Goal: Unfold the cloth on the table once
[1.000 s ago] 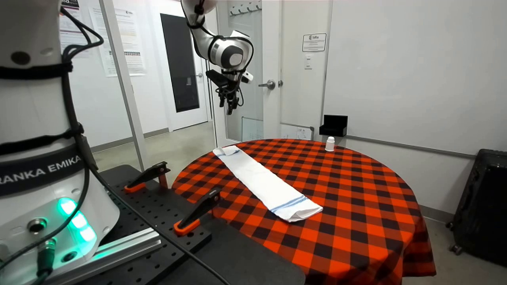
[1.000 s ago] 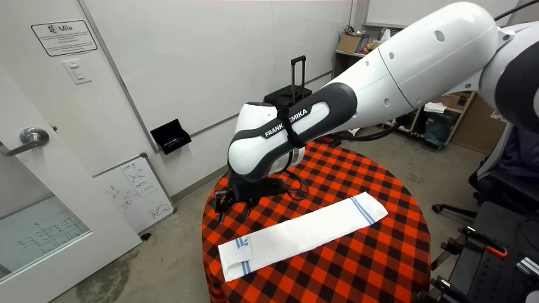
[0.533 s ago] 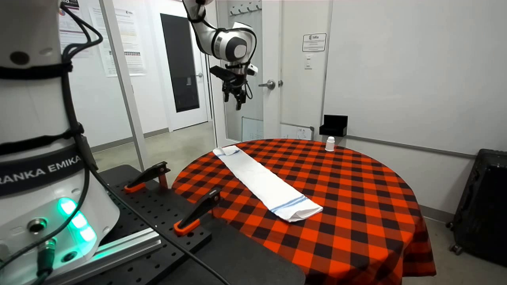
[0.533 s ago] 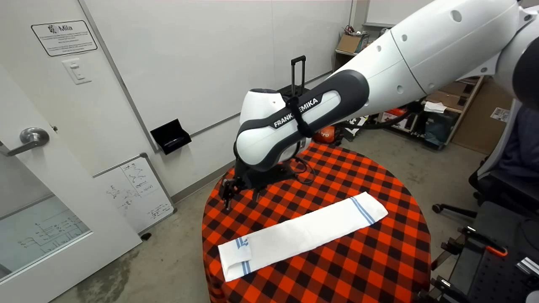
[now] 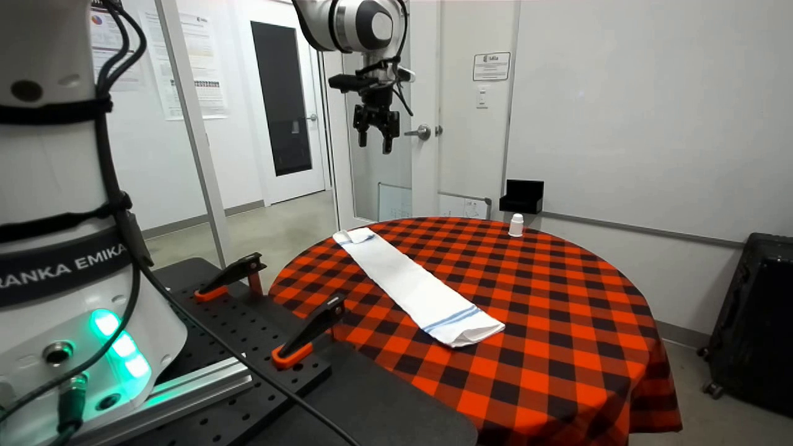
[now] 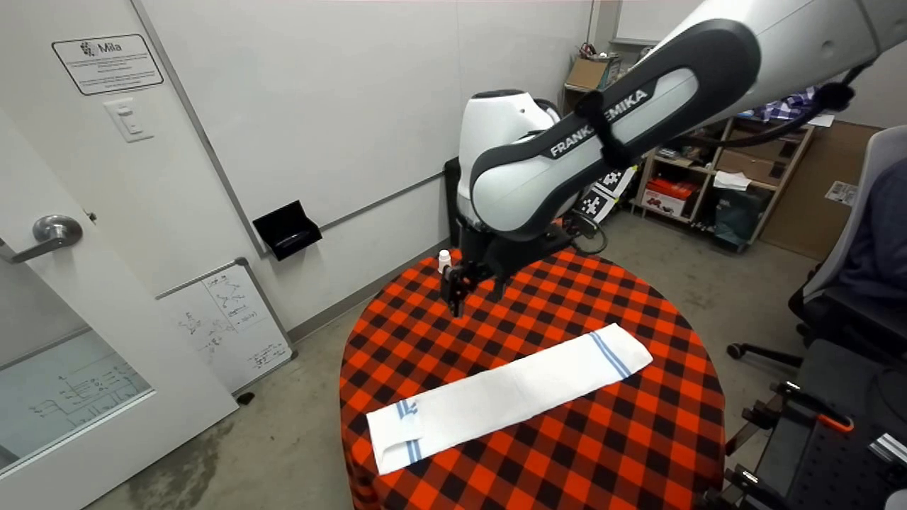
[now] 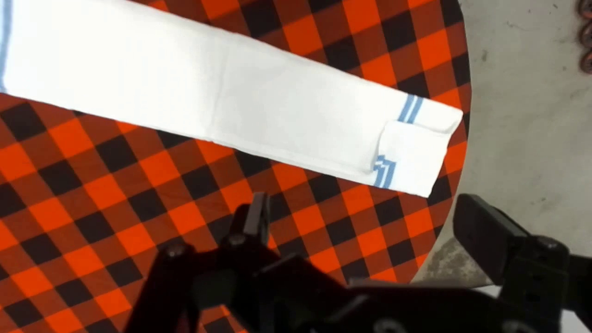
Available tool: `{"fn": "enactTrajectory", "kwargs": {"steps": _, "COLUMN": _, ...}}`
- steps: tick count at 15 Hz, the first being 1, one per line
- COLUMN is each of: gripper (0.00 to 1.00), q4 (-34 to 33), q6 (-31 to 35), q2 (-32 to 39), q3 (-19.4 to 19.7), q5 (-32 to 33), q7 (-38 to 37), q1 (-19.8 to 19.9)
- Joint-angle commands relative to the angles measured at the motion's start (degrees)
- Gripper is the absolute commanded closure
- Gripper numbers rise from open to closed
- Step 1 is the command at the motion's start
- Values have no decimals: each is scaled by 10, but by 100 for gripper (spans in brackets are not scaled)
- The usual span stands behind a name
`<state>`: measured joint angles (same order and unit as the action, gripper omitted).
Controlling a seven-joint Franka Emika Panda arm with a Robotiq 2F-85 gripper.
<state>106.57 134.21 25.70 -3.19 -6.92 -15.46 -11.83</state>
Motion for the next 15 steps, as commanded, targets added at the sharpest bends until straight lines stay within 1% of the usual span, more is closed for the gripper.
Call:
{"fn": "enactTrajectory", "kwargs": {"steps": 1, "gripper": 0, "q4": 115, "q6": -72, "q2": -135, "q3": 5, "q5": 28, "q7": -8, "q1": 11}}
{"fn": "enactTrajectory", "kwargs": {"steps": 2, "gripper": 0, "q4": 136, "q6": -94, "q2": -166, "q3": 5, "q5": 35, "q7": -13, "q1": 14}}
{"fn": "enactTrajectory", "kwargs": {"steps": 4, "gripper": 0, "q4": 177, "q6": -113, "q2": -225, "q3": 4, "q5": 52, "q7": -3, "q1": 25}}
{"fn": "enactTrajectory", "kwargs": {"steps": 6, "gripper": 0, "q4": 208, "q6": -129, "q2": -274, "q3": 3, "q5": 93, "q7": -9, "q1": 33}}
{"fn": "enactTrajectory", "kwargs": {"steps": 7, "gripper": 0, "q4": 156, "q6": -121, "q2": -212, "q3": -6, "q5": 62, "q7": -3, "q1": 37}}
{"fn": "enactTrajectory", "kwargs": {"steps": 8, "gripper": 0, "q4": 167, "q6": -122, "q2": -230, "q3": -6, "q5": 65, "q7": -2, "q1": 40}}
{"fn": "enactTrajectory", "kwargs": {"steps": 9, "gripper": 0, "q4": 169, "q6": -122, "q2": -235, "q3": -7, "q5": 65, "q7": -2, "q1": 42}}
{"fn": "enactTrajectory", "kwargs": {"steps": 15, "gripper": 0, "q4": 164, "q6": -120, "q2": -215, "q3": -9, "q5": 65, "q7": -2, "q1": 40}}
